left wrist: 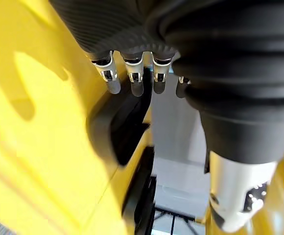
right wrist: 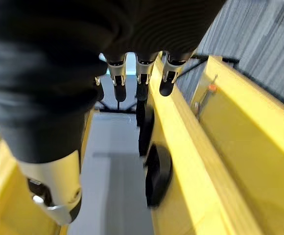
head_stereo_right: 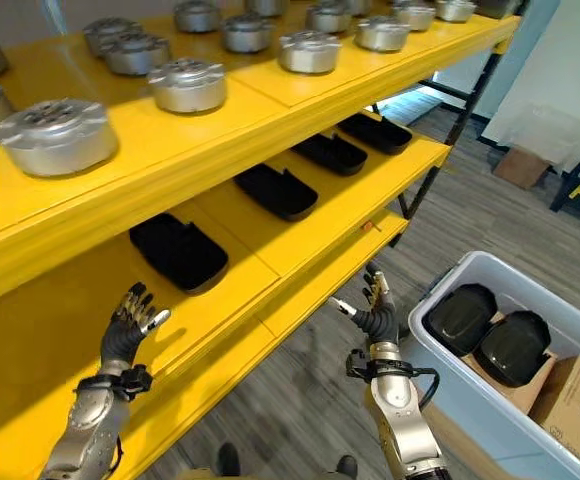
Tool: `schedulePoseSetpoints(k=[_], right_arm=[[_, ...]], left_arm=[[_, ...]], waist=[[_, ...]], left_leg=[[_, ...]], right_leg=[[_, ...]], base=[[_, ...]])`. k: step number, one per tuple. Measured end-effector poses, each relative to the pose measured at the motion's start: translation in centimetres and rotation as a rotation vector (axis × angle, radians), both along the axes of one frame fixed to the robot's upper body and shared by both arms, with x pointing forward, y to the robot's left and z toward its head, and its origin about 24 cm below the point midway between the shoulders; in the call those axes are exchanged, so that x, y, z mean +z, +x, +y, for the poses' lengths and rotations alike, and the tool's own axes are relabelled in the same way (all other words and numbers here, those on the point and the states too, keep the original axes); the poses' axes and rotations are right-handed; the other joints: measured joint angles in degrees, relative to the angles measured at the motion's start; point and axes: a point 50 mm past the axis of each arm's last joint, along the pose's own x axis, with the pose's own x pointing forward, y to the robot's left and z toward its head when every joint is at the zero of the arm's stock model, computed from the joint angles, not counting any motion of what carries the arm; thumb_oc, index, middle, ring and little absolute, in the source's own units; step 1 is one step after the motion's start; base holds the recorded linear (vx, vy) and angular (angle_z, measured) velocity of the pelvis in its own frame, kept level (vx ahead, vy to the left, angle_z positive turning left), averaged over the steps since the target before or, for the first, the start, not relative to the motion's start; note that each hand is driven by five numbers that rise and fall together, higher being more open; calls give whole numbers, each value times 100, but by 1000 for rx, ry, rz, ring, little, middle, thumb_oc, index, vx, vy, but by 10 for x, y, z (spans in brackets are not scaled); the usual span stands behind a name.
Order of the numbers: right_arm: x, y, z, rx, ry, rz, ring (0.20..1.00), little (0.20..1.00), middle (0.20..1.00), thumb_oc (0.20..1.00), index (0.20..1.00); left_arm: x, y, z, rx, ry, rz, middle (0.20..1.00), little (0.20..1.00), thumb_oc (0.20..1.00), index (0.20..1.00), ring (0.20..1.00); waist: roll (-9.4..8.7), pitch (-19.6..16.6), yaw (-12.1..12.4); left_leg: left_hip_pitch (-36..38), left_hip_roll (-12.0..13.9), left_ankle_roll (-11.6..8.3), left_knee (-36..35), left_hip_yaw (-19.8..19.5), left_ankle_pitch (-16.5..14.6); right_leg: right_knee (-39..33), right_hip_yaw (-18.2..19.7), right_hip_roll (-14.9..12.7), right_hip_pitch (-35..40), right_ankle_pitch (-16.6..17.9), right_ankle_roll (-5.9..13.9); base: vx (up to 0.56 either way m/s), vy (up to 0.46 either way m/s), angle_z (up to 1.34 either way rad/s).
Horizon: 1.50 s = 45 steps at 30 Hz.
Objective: Move parts from the plastic box to the shelf.
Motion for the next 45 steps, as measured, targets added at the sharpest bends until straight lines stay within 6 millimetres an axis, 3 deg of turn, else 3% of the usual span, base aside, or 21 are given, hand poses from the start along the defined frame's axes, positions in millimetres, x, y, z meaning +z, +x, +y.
schedulePoseSetpoints(k=[3,9,13,15,16,18,19,21,22,23,24,25,27,28,30,32,36,38,39,45], right_arm=[[1,-5,-22,-46,-82,8,1000,1000,1000,1000,1000],[1,-8,-28,-58,-90,11,1000,1000,1000,1000,1000],[1,-9,-27,-43,-93,14,1000,1000,1000,1000,1000],[-1,-10,-27,-37,-94,20,1000,1000,1000,1000,1000],[0,-8,-25,-29,-88,9,1000,1000,1000,1000,1000],[0,-8,-24,-18,-93,8,1000,1000,1000,1000,1000],[0,-10,-26,-24,-97,10,1000,1000,1000,1000,1000],[1,-11,-28,-26,-109,5,1000,1000,1000,1000,1000],[3,-10,-28,-26,-114,-6,1000,1000,1000,1000,1000],[4,-10,-29,-26,-117,-8,1000,1000,1000,1000,1000],[4,-10,-29,-24,-122,-7,1000,1000,1000,1000,1000],[1,-10,-29,-21,-137,7,1000,1000,1000,1000,1000],[-1,-5,-24,16,-157,13,1000,1000,1000,1000,1000],[-1,-4,-21,29,-163,9,1000,1000,1000,1000,1000],[-2,-5,-15,68,-159,13,1000,1000,1000,1000,1000],[-4,-6,-13,80,-154,20,1000,1000,1000,1000,1000],[-5,-8,-11,102,-144,26,1000,1000,1000,1000,1000],[-5,-8,-9,113,-144,29,1000,1000,1000,1000,1000],[-5,-7,-8,117,-144,26,1000,1000,1000,1000,1000],[3,4,10,193,-157,-13,1000,1000,1000,1000,1000]], left_arm=[[2,1,2,13,-8,-13,1000,1000,1000,1000,1000],[3,2,1,16,-25,-22,1000,1000,1000,1000,1000],[3,2,0,14,-28,-24,1000,1000,1000,1000,1000],[4,3,1,13,-27,-28,1000,1000,1000,1000,1000],[3,2,2,15,-27,-24,1000,1000,1000,1000,1000],[6,4,3,2,-19,-35,1000,1000,1000,1000,1000],[6,4,0,-10,-22,-34,1000,1000,1000,1000,1000],[2,4,-8,-44,-33,-22,1000,1000,1000,1000,1000],[2,6,-13,-65,-42,-27,1000,1000,1000,1000,1000],[3,8,-14,-69,-47,-30,1000,1000,1000,1000,1000],[2,8,-16,-71,-53,-33,1000,1000,1000,1000,1000],[-1,12,-21,-75,-68,-26,1000,1000,1000,1000,1000],[-2,14,-27,-94,-75,-22,1000,1000,1000,1000,1000],[-4,11,-27,-91,-78,-16,1000,1000,1000,1000,1000],[-6,9,-27,-89,-80,-5,1000,1000,1000,1000,1000],[-2,11,-26,-97,-72,-22,1000,1000,1000,1000,1000],[12,15,-25,-120,-50,-78,1000,1000,1000,1000,1000],[13,15,-23,-122,-43,-82,1000,1000,1000,1000,1000],[13,15,-22,-122,-39,-79,1000,1000,1000,1000,1000],[14,15,-23,-119,-42,-84,1000,1000,1000,1000,1000]], waist=[[33,-59,-153],[124,-174,-447],[241,-285,-479],[195,-285,-411],[164,-250,-290],[46,-207,-272],[24,-130,-259],[-103,-72,-195],[-155,-28,-178],[-176,24,-173],[-96,109,-139],[109,223,-118],[261,331,28],[329,354,175],[535,345,173],[514,334,142],[410,300,54],[370,255,46],[376,222,58],[360,78,32]], left_leg=[[-3,519,-276,14,12,91],[107,958,-471,32,236,137],[183,1092,-553,33,345,110],[93,1269,-655,583,378,-47],[-50,1452,-672,1205,165,-129],[-752,1712,-667,2551,-414,-123],[-1266,1867,-540,3473,-728,-14],[-1582,1560,-542,3621,-984,-296],[-1672,1042,-543,3001,-1080,-397],[-1609,810,-523,2513,-1122,-393],[-1554,538,-515,1805,-1177,-343],[-1424,208,-495,772,-1511,-206],[-1325,-190,-577,386,-2550,-152],[-1262,-169,-531,440,-2646,-183],[-1054,-103,-418,618,-2644,-171],[-1031,-122,-404,622,-2492,-103],[-770,-221,24,299,-1958,201],[-572,-279,58,111,-1833,221],[-464,-277,171,33,-1718,241],[-313,-322,420,32,-1432,113]], right_leg=[[-48,39,529,-35,-147,-283],[-49,288,1022,-110,-224,-578],[-49,438,1153,-144,-249,-669],[-21,724,1292,-163,-335,-821],[67,867,1396,-185,-395,-961],[554,872,1496,-431,-579,-1210],[606,1007,1588,-421,-635,-1341],[511,1043,1549,-450,-588,-1418],[475,1186,1469,-553,-570,-1450],[428,1182,1402,-575,-569,-1451],[251,1197,1409,-547,-552,-1450],[90,1195,1494,-445,-526,-1463],[162,1565,1622,-472,-396,-1416],[161,1744,1700,-437,-386,-1425],[5,1868,1813,-221,-372,-1410],[-48,1951,1768,-217,-392,-1388],[-35,2077,1482,-180,-399,-1057],[-41,2136,1390,-135,-435,-955],[-42,2239,1382,-96,-432,-909],[-15,2422,1325,-67,-470,-833]], base=[[74,-242,-17],[69,-220,-27],[57,-214,-26],[61,-273,-64],[80,-406,-84],[38,-254,-50],[42,-6,-42],[122,46,-47],[196,85,-37],[215,79,-47],[274,75,-40],[257,64,-36],[166,85,-68],[151,144,-115],[175,136,-82],[199,140,-40],[109,91,-49],[90,101,-33],[111,96,-29],[130,111,-27]])
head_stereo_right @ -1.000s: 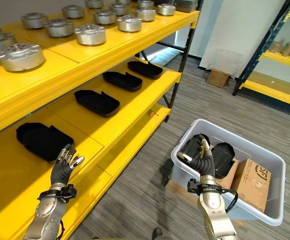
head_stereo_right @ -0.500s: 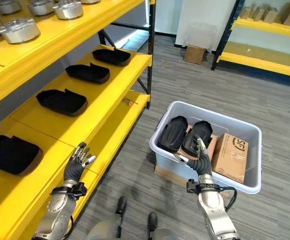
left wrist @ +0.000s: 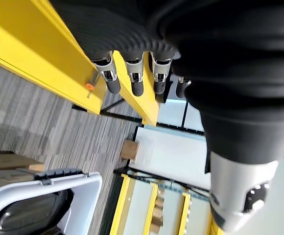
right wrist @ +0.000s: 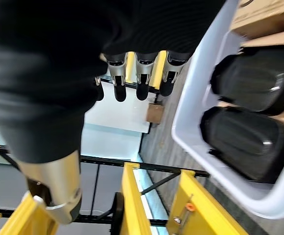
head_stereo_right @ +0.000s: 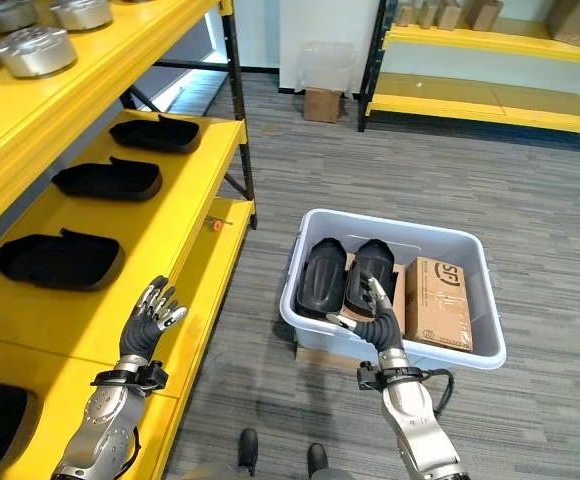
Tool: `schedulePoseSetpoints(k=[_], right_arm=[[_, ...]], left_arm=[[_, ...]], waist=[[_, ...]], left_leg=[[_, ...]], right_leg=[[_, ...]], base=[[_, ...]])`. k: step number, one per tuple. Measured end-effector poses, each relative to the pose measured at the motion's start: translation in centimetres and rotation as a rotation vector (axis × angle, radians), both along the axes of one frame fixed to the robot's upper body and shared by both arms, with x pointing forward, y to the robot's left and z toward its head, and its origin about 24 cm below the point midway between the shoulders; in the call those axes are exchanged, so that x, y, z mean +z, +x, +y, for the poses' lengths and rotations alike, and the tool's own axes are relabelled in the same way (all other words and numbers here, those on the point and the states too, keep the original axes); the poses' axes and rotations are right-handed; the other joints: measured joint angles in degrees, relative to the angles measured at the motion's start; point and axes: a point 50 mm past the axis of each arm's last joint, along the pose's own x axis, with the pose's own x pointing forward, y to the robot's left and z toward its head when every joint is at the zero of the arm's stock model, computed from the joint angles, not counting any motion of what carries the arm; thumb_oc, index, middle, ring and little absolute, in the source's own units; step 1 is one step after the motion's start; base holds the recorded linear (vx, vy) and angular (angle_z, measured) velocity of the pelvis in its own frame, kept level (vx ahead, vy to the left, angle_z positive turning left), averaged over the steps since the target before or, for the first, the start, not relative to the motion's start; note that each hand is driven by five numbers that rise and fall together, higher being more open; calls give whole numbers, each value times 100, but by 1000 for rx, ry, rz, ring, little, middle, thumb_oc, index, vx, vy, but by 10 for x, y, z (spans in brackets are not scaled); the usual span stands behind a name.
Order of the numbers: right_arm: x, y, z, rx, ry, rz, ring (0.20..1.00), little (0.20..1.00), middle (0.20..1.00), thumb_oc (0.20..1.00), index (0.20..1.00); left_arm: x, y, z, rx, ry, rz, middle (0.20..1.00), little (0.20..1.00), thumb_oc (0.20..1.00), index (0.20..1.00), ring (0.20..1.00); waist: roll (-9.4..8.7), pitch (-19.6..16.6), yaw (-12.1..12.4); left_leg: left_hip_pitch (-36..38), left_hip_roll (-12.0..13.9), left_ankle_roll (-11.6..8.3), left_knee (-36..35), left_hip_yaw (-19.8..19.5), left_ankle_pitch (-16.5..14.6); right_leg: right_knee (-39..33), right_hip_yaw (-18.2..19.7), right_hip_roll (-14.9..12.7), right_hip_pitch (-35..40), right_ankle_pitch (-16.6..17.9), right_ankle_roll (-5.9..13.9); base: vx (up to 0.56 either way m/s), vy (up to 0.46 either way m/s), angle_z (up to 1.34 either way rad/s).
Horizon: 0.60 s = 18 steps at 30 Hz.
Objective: Move parts from the plastic box to the shelf.
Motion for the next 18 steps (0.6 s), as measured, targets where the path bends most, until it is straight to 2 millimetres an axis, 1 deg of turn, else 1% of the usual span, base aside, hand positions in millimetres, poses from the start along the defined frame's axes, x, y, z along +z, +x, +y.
schedulePoseSetpoints(k=[2,4,5,6,7,8,9,10,11,12,13,14,15,16,17,18], right_arm=[[2,3,6,27,1,-7,1000,1000,1000,1000,1000],[2,3,8,44,1,-3,1000,1000,1000,1000,1000],[2,4,9,54,-3,-1,1000,1000,1000,1000,1000],[1,3,11,65,-2,6,1000,1000,1000,1000,1000],[1,4,13,76,-2,7,1000,1000,1000,1000,1000],[1,4,14,80,1,7,1000,1000,1000,1000,1000],[0,3,14,83,2,11,1000,1000,1000,1000,1000],[0,3,16,85,10,11,1000,1000,1000,1000,1000],[-1,3,16,85,9,15,1000,1000,1000,1000,1000],[0,4,16,87,6,10,1000,1000,1000,1000,1000],[2,6,17,89,7,4,1000,1000,1000,1000,1000],[1,5,17,90,4,10,1000,1000,1000,1000,1000],[0,5,17,90,-2,15,1000,1000,1000,1000,1000],[0,5,17,93,-19,17,1000,1000,1000,1000,1000],[-2,5,18,95,-22,24,1000,1000,1000,1000,1000],[-2,4,18,95,-23,30,1000,1000,1000,1000,1000]], left_arm=[[1,1,0,-1,0,-5,1000,1000,1000,1000,1000],[2,3,-1,-2,1,-9,1000,1000,1000,1000,1000],[1,2,-1,-4,4,-4,1000,1000,1000,1000,1000],[1,2,0,-8,13,-1,1000,1000,1000,1000,1000],[1,2,1,-9,20,2,1000,1000,1000,1000,1000],[0,2,2,-7,23,7,1000,1000,1000,1000,1000],[0,1,4,-9,35,10,1000,1000,1000,1000,1000],[0,1,7,-7,48,11,1000,1000,1000,1000,1000],[0,1,7,-6,49,15,1000,1000,1000,1000,1000],[-1,1,7,-5,48,15,1000,1000,1000,1000,1000],[-2,1,8,-2,50,20,1000,1000,1000,1000,1000],[-4,0,8,-1,48,28,1000,1000,1000,1000,1000],[-5,-1,9,4,47,36,1000,1000,1000,1000,1000],[-7,-1,9,7,46,40,1000,1000,1000,1000,1000],[-8,-3,9,8,44,46,1000,1000,1000,1000,1000],[-9,-3,6,11,31,47,1000,1000,1000,1000,1000]], waist=[[-20,-37,-6],[-4,-45,-50],[93,-30,-45],[97,-36,-118],[95,-20,-140],[104,-12,-177],[87,2,-208],[45,11,-181],[86,36,-162],[136,66,-139],[185,119,-152],[211,145,-154],[228,172,-151],[212,189,-156],[183,202,-148],[117,232,-164]], left_leg=[[34,-15,22,1,38,-61],[54,11,44,0,31,-80],[37,125,44,3,49,-75],[32,149,81,22,43,-100],[32,149,84,53,48,-143],[35,149,78,69,45,-155],[78,84,129,61,151,-156],[94,25,163,73,204,-176],[120,28,186,27,276,-176],[107,38,191,49,380,-179],[95,29,186,20,485,-182],[108,19,176,-5,523,-185],[116,18,162,-21,537,-194],[123,23,144,-24,596,-205],[144,41,112,-30,588,-222],[229,75,-14,-28,569,-243]], right_leg=[[25,61,-12,0,-23,33],[365,83,29,-150,-122,157],[989,94,151,-509,-215,278],[1489,85,188,-740,-316,454],[1903,70,198,-948,-386,548],[2185,28,198,-1089,-407,571],[2662,-157,68,-1356,-557,589],[2823,-295,-34,-1449,-631,561],[2696,-692,-252,-1470,-811,372],[2139,-809,-426,-1432,-752,413],[1291,-831,-768,-1428,-479,560],[815,-842,-1019,-1449,-269,645],[333,-1092,-1279,-1417,-53,782],[105,-1309,-1417,-1406,107,871],[55,-1419,-1517,-1399,192,869],[107,-1481,-1541,-1314,328,885]], base=[[38,68,-13],[-19,33,-5],[-9,63,-5],[-6,61,-8],[52,50,4],[76,40,-4],[204,0,-19],[238,-69,-28],[266,-121,-46],[290,-189,-45],[304,-204,-52],[316,-223,-34],[244,-185,-29],[266,-213,-15],[187,-155,-5],[217,-163,8]])
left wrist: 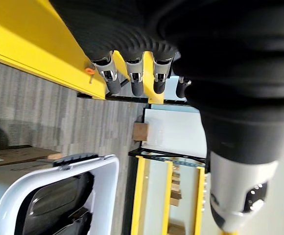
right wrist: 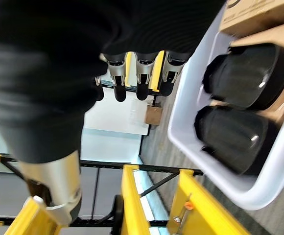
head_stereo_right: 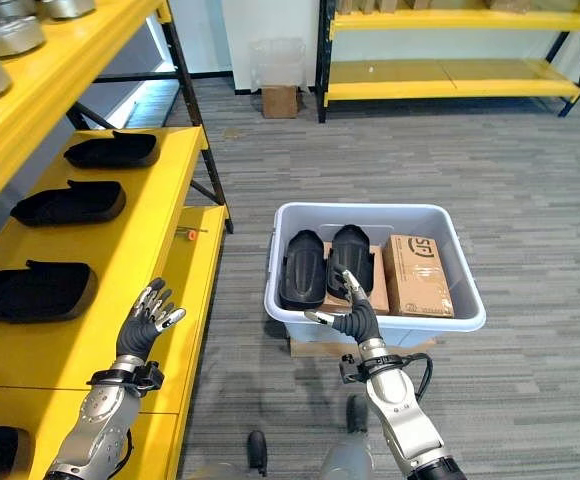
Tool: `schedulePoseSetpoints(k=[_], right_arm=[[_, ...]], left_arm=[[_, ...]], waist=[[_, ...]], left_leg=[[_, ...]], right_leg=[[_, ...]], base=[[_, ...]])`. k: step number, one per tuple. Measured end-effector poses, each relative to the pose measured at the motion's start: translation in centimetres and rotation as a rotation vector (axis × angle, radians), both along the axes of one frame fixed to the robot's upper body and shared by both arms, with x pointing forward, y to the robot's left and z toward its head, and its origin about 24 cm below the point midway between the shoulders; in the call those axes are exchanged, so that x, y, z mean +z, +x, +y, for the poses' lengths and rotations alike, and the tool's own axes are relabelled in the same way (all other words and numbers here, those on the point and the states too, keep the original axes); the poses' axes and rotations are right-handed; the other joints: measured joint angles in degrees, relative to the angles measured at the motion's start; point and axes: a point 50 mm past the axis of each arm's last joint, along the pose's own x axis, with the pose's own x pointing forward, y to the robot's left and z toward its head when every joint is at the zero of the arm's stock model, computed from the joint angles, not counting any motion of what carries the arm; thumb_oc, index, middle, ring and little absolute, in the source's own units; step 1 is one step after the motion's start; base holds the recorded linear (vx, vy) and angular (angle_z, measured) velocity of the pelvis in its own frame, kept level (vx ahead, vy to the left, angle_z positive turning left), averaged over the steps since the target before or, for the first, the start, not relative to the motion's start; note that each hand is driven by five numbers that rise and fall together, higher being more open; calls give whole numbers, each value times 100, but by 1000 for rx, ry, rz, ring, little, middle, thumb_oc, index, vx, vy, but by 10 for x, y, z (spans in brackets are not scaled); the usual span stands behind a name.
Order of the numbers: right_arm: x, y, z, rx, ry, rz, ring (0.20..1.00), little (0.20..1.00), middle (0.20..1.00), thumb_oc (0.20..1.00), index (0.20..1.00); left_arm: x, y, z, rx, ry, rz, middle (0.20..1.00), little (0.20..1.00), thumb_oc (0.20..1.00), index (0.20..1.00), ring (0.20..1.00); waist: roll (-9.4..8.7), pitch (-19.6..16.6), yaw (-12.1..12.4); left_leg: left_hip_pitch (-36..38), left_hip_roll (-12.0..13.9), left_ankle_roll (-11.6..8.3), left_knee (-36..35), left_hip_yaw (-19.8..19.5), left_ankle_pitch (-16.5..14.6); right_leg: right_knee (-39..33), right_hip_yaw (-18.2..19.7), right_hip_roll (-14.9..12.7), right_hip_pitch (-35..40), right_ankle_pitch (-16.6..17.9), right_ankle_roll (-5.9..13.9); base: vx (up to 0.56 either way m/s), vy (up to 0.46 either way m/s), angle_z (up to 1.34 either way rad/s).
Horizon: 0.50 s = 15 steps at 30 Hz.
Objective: Move parts from the plastic box to the shelf.
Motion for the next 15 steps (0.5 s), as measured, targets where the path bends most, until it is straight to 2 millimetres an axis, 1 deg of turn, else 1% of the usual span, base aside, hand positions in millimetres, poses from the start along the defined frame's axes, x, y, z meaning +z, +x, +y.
schedulePoseSetpoints(k=[1,2,3,4,6,7,8,10,11,14,15], right_arm=[[-2,-1,0,-1,0,9,1000,1000,1000,1000,1000],[-5,-4,0,-4,3,23,1000,1000,1000,1000,1000],[-8,-7,-1,-5,-3,36,1000,1000,1000,1000,1000],[-5,-6,-12,-26,-40,26,1000,1000,1000,1000,1000],[-4,-6,-21,-38,-79,21,1000,1000,1000,1000,1000],[-2,-5,-31,-52,-116,20,1000,1000,1000,1000,1000],[-5,-7,-36,-63,-131,36,1000,1000,1000,1000,1000],[-1,-7,-38,-60,-139,21,1000,1000,1000,1000,1000],[-1,-7,-39,-60,-139,20,1000,1000,1000,1000,1000],[1,-7,-38,-39,-153,16,1000,1000,1000,1000,1000],[0,-8,-38,-37,-152,20,1000,1000,1000,1000,1000]], left_arm=[[0,0,1,3,4,1,1000,1000,1000,1000,1000],[-1,-2,1,3,5,4,1000,1000,1000,1000,1000],[-2,-3,1,5,3,10,1000,1000,1000,1000,1000],[-5,-5,-6,-8,-19,18,1000,1000,1000,1000,1000],[-8,-11,-9,-22,-25,33,1000,1000,1000,1000,1000],[-10,-12,-12,-20,-39,39,1000,1000,1000,1000,1000],[-11,-12,-14,-16,-55,40,1000,1000,1000,1000,1000],[-10,-10,-17,-21,-71,32,1000,1000,1000,1000,1000],[-9,-9,-17,-24,-72,28,1000,1000,1000,1000,1000],[-8,-7,-16,-26,-71,22,1000,1000,1000,1000,1000],[-7,-6,-16,-28,-69,21,1000,1000,1000,1000,1000]], waist=[[-77,0,-3],[-226,-81,9],[-381,-183,6],[-266,-225,-58],[-110,-305,-136],[75,-289,-180],[144,-334,-234],[266,-325,-311],[283,-302,-326],[289,-301,-345],[209,-248,-336]], left_leg=[[62,22,-83,0,-30,-22],[95,20,-175,-1,-94,-41],[99,53,-299,1,-200,-73],[114,427,-511,-1,-396,-98],[116,815,-606,4,-493,-123],[226,1188,-750,32,-582,-142],[248,1331,-883,48,-604,-127],[196,1524,-945,132,-587,-94],[180,1566,-969,165,-571,-86],[200,1747,-1052,202,-571,35],[90,1778,-1115,513,-590,90]], right_leg=[[86,-30,12,101,66,11],[121,-31,27,211,37,17],[77,-32,65,357,271,-106],[227,-336,349,424,393,-211],[151,-558,727,529,259,-435],[181,-701,1098,687,119,-634],[206,-762,1251,698,21,-764],[234,-785,1456,684,-68,-867],[218,-782,1512,686,-85,-884],[220,-764,1714,690,-202,-1009],[278,-750,1793,676,-290,-1097]], base=[[211,-168,20],[292,-251,32],[338,-336,61],[240,-250,60],[230,-244,32],[269,-292,9],[177,-205,2],[212,-236,-5],[181,-193,-17],[187,-251,-14],[165,-331,-4]])
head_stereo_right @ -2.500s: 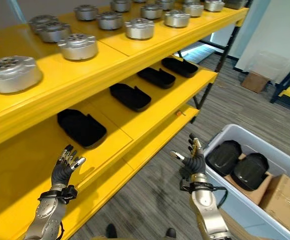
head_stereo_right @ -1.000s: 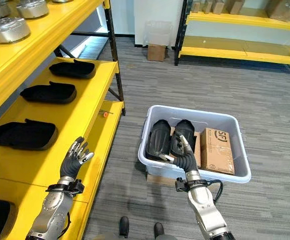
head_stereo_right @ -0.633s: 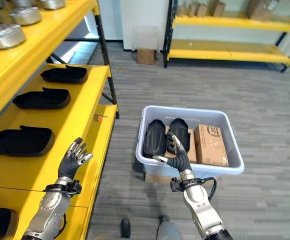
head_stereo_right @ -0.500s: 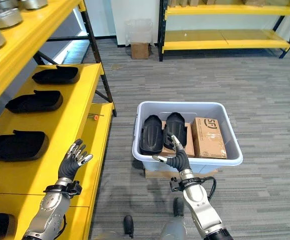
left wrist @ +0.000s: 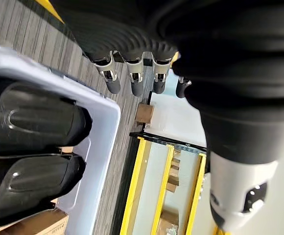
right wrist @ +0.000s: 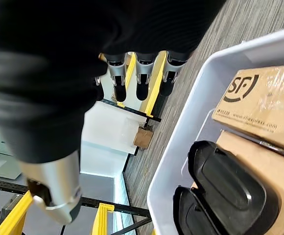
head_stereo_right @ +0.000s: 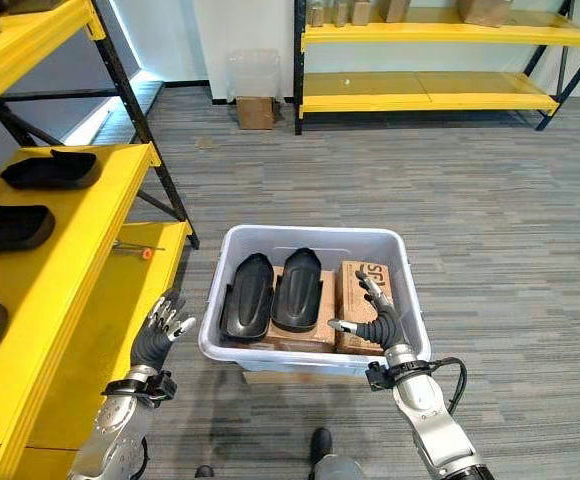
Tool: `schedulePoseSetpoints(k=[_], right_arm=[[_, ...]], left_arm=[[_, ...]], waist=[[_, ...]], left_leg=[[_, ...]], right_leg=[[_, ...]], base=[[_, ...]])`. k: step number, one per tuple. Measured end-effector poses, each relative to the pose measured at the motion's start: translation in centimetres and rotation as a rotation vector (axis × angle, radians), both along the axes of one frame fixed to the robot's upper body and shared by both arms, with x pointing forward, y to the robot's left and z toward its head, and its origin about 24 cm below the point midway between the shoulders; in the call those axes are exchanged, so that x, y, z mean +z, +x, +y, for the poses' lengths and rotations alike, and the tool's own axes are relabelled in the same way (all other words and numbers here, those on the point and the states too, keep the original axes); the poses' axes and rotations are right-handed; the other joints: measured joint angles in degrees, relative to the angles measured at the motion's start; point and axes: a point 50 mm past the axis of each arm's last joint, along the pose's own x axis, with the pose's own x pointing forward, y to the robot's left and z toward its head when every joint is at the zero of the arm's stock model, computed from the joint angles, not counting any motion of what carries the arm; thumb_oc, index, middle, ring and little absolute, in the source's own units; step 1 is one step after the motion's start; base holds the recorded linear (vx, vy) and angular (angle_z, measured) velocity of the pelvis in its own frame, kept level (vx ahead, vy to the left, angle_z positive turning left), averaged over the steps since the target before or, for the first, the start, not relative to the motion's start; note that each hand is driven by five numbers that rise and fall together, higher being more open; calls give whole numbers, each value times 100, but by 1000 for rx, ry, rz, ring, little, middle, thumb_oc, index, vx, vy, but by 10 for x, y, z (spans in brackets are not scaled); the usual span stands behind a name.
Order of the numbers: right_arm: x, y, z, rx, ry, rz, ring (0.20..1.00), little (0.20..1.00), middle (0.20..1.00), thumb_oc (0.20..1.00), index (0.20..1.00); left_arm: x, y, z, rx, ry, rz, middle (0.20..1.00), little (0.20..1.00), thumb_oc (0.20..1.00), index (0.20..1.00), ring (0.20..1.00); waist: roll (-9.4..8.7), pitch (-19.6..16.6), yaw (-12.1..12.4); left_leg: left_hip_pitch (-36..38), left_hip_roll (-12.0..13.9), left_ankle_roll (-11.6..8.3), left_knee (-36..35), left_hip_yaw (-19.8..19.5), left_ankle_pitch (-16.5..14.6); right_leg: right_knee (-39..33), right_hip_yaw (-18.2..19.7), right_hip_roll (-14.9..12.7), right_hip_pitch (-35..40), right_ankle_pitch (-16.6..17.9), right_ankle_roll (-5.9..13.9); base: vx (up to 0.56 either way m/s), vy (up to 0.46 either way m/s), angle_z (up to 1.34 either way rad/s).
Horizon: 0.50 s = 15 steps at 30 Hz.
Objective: Move parts from the plastic box to the shelf.
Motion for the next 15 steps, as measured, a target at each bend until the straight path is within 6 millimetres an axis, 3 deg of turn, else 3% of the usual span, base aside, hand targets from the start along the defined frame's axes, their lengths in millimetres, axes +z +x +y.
schedulePoseSetpoints(k=[1,3,5,6,8,9,10,11,13,15], right_arm=[[0,-1,1,2,3,3,1000,1000,1000,1000,1000],[4,-3,5,23,14,-16,1000,1000,1000,1000,1000],[9,-3,6,29,21,-40,1000,1000,1000,1000,1000],[9,-3,7,29,29,-42,1000,1000,1000,1000,1000],[12,-2,9,32,38,-55,1000,1000,1000,1000,1000],[11,-2,8,8,49,-59,1000,1000,1000,1000,1000],[10,1,8,0,59,-58,1000,1000,1000,1000,1000],[9,1,9,1,64,-53,1000,1000,1000,1000,1000],[5,4,14,5,83,-41,1000,1000,1000,1000,1000],[7,4,11,5,68,-43,1000,1000,1000,1000,1000]], left_arm=[[1,0,1,0,3,-2,1000,1000,1000,1000,1000],[0,-2,7,-4,28,10,1000,1000,1000,1000,1000],[-2,-3,6,-6,26,19,1000,1000,1000,1000,1000],[-2,-4,5,-12,22,21,1000,1000,1000,1000,1000],[-2,-3,3,-21,8,20,1000,1000,1000,1000,1000],[-2,0,-2,-41,-6,16,1000,1000,1000,1000,1000],[-1,3,-5,-55,-8,10,1000,1000,1000,1000,1000],[-2,2,-7,-61,-10,16,1000,1000,1000,1000,1000],[-8,-5,-6,-59,-10,48,1000,1000,1000,1000,1000],[-7,-3,-10,-67,-20,44,1000,1000,1000,1000,1000]], waist=[[-77,21,50],[-468,12,315],[-548,59,347],[-626,84,346],[-639,96,335],[-586,153,336],[-546,261,398],[-494,298,468],[-370,315,679],[-61,297,430]], left_leg=[[-100,-27,-5,246,-26,3],[-817,-161,-174,1688,-481,145],[-1080,-222,-148,2167,-844,226],[-1224,-220,-131,2243,-895,57],[-1147,-100,-148,1139,-504,8],[-1174,60,-219,-200,-22,104],[-1214,133,-205,-509,173,192],[-1214,190,-205,-514,192,260],[-767,-76,-194,-455,-514,251],[-654,-248,-103,-310,-391,272]], right_leg=[[0,44,-18,4,-46,-34],[37,231,-91,29,-97,-243],[42,265,-49,83,-162,-386],[-9,258,-78,131,-173,-401],[-95,179,-40,167,-146,-372],[-153,141,-1,192,-178,-362],[-142,148,25,225,-123,-359],[-151,183,50,275,-105,-352],[34,676,79,317,-122,-220],[-49,747,115,458,-123,-49]], base=[[73,-204,-13],[65,-128,-36],[157,-14,-9],[169,115,15],[141,163,21],[172,201,18],[192,260,0],[169,287,-58],[145,276,-111],[158,226,-51]])
